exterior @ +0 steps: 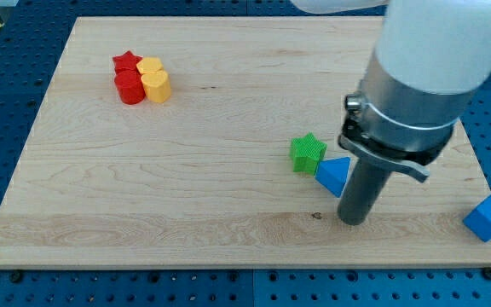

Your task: Slide the blue triangle towards bottom

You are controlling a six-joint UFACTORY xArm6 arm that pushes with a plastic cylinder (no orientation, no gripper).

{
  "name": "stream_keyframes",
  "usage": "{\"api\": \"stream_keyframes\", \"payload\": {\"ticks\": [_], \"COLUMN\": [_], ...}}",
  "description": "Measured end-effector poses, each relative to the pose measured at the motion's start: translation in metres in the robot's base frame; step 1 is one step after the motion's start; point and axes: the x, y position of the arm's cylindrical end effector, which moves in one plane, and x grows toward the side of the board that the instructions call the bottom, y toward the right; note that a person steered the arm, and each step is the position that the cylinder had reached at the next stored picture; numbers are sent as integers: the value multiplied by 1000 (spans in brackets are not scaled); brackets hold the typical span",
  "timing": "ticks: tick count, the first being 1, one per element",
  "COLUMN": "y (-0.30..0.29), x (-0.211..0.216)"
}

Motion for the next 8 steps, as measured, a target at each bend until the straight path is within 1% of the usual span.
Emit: {"api": "stream_keyframes", "payload": {"ticks": [1,2,3,4,5,6,7,8], "y": [-38,-71,-67,-34,-24,-30,-16,24], "x": [-8,-48,-66,-68,-65,-54,-53,-51]}}
